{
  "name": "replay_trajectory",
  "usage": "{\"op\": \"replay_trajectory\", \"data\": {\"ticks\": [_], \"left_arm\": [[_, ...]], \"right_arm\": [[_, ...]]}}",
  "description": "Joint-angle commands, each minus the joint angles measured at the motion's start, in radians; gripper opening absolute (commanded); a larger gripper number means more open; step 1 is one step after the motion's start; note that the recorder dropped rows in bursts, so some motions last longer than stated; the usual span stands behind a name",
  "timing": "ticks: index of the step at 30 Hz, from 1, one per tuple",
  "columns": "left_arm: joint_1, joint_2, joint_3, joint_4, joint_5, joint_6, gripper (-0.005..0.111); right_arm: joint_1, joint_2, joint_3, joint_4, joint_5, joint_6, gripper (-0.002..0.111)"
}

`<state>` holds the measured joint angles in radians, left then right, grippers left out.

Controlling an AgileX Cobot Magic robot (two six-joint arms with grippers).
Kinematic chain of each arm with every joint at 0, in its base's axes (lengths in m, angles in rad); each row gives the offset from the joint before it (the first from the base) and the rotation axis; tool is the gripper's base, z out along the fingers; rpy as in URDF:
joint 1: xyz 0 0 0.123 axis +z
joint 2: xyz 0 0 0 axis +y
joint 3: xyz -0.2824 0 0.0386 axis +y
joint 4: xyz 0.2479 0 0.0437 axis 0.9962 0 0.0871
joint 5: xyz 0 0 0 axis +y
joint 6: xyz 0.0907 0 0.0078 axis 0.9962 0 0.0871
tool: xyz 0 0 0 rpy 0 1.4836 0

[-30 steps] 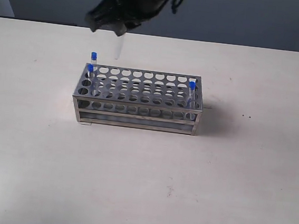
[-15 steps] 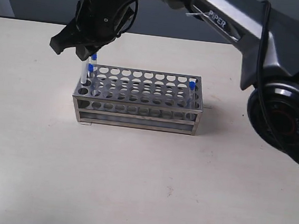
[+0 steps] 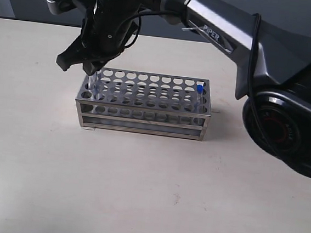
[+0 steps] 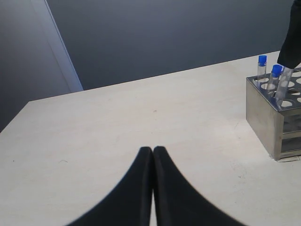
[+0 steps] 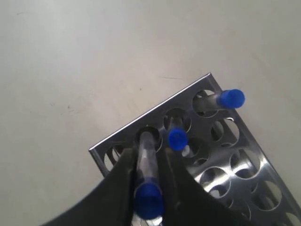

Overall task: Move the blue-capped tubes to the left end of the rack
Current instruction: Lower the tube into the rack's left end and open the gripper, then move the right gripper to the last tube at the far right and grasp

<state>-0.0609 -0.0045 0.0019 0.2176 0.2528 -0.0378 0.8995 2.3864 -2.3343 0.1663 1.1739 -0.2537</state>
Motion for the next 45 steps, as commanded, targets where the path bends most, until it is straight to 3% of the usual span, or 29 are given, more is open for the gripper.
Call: {"op": "replay_trajectory", "data": {"ticks": [1, 11, 17, 19, 27, 41, 45], "left_arm": [[-0.003, 0.004, -0.002, 0.004, -0.014, -0.005, 0.0], [-0.003, 0.004, -0.002, 0.004, -0.014, -0.005, 0.0], [-0.003, 0.004, -0.002, 0.004, -0.014, -0.005, 0.0], [-0.003, 0.004, -0.002, 0.004, -0.014, -0.005, 0.0], [-0.003, 0.004, -0.002, 0.004, -0.014, -0.005, 0.0], [-0.003, 0.004, -0.002, 0.004, -0.014, -0.005, 0.0], [-0.003, 0.004, -0.002, 0.004, -0.014, -0.005, 0.0]], "right_arm": [[-0.001, 0.022, -0.006, 0.006, -0.028, 0.021, -0.001], [-0.001, 0.049, -0.006, 0.061, -0.048, 0.03, 0.003], [-0.001, 0.047, -0.006, 0.067, -0.022, 0.038, 0.042], [-0.001, 0.04, -0.006, 0.065, -0.001, 0.055, 0.048], [-0.001, -0.021, -0.006, 0.031, 0.047, 0.081, 0.048], [-0.014, -0.14, 0.001, -0.385, 0.047, 0.254, 0.048], [-0.052, -0.196, 0.106, -0.395, 0.047, 0.284, 0.047]]}}
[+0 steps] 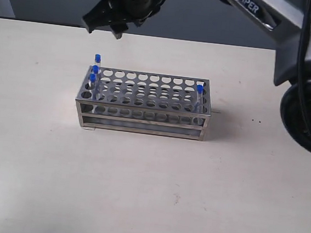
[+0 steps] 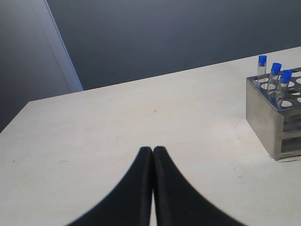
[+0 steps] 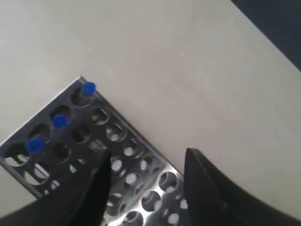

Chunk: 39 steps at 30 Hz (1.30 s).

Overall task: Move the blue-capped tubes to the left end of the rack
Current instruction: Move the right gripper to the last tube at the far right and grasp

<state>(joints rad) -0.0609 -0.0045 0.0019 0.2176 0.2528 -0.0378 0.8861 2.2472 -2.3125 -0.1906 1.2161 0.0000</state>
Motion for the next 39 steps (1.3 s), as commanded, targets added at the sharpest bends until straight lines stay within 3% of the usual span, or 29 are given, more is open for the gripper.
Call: {"op": "replay_trajectory", "data": {"ticks": [1, 6, 12, 32, 34, 38, 39], "left_arm": [[-0.003, 0.004, -0.002, 0.004, -0.014, -0.005, 0.0], [-0.003, 0.004, -0.002, 0.004, -0.014, -0.005, 0.0], [-0.003, 0.004, -0.002, 0.004, -0.014, -0.005, 0.0], [-0.003, 0.004, -0.002, 0.004, -0.014, -0.005, 0.0], [-0.003, 0.004, -0.002, 0.004, -0.014, -0.005, 0.0], [-0.003, 0.004, -0.002, 0.004, -0.014, -0.005, 0.0], [-0.003, 0.004, -0.002, 0.004, -0.014, -0.005, 0.0]], "right_arm": [[-0.052, -0.072, 0.131, -0.038, 0.005, 0.031, 0.046], [-0.098, -0.183, 0.381, -0.034, 0.005, 0.054, 0.039], [-0.107, -0.238, 0.558, -0.072, 0.005, 0.054, 0.039], [-0.118, -0.16, 0.663, -0.119, -0.098, 0.09, 0.039], [-0.118, -0.156, 0.663, -0.119, -0.093, 0.09, 0.032], [-0.118, -0.164, 0.663, -0.138, -0.093, 0.094, 0.0], [-0.118, -0.168, 0.663, -0.142, -0.093, 0.095, 0.001]]}}
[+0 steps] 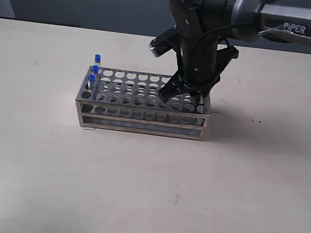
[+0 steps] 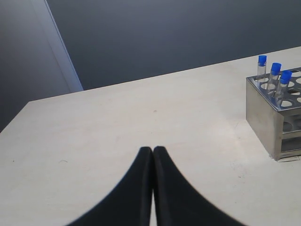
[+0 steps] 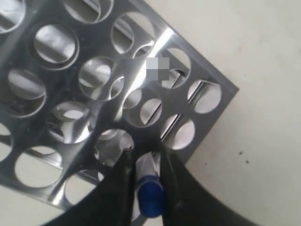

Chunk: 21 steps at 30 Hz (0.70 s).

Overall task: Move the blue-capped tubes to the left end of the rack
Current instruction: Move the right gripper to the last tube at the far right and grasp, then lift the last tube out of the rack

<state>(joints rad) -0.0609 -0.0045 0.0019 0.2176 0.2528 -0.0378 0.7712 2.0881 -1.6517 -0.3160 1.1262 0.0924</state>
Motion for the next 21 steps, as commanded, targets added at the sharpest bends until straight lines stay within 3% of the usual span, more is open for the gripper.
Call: {"op": "replay_trajectory", "data": {"ticks": [1, 10, 15, 18, 21], "left_arm": [[-0.003, 0.004, -0.002, 0.004, -0.014, -0.005, 0.0], [-0.003, 0.004, -0.002, 0.004, -0.014, -0.005, 0.0], [-0.003, 0.004, -0.002, 0.004, -0.014, -0.005, 0.0], [-0.003, 0.004, -0.002, 0.004, -0.014, -0.005, 0.0], [-0.003, 0.004, -0.002, 0.004, -0.014, -0.005, 0.0]], "right_arm": [[-0.003, -0.014, 0.002, -0.017, -0.003, 0.002, 0.0], [0.001, -0.18, 0.002, 0.012, 0.01, 0.002, 0.0], [0.07, -0.282, 0.0, 0.044, -0.064, -0.027, 0.0], [0.12, -0.263, -0.045, 0.244, -0.179, -0.178, 0.0], [0.156, -0.161, -0.187, 0.383, -0.152, -0.271, 0.0]]}}
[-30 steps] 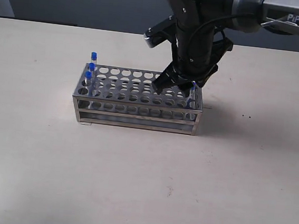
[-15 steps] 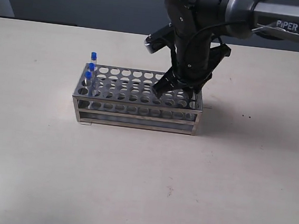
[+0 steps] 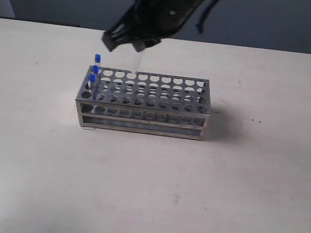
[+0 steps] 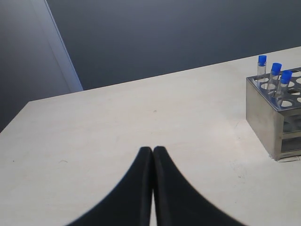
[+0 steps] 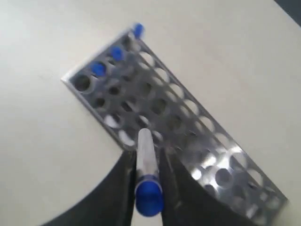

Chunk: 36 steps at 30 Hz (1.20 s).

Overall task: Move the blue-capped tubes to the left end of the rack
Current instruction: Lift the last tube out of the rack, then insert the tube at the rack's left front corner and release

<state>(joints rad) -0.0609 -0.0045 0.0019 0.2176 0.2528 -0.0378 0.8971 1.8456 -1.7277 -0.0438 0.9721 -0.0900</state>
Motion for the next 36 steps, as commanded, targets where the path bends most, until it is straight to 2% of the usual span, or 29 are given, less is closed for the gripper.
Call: {"op": "replay_trajectory", "data": {"ticks": [1, 6, 10, 36], "left_arm": [[-0.003, 0.004, -0.002, 0.004, -0.014, -0.005, 0.0], [-0.003, 0.004, -0.002, 0.004, -0.014, -0.005, 0.0], [-0.003, 0.004, -0.002, 0.004, -0.014, -0.005, 0.0], [-0.003, 0.004, -0.002, 0.004, -0.014, -0.005, 0.0]], "right_arm": [[0.041, 0.116, -0.158, 0.119, 0.025, -0.099, 0.0], [0.079, 0.262, -0.379, 0.121, 0.191, -0.101, 0.0], [0.081, 0.338, -0.46, 0.117, 0.226, -0.101, 0.0], [0.081, 0.463, -0.472, 0.098, 0.146, -0.095, 0.0]]}}
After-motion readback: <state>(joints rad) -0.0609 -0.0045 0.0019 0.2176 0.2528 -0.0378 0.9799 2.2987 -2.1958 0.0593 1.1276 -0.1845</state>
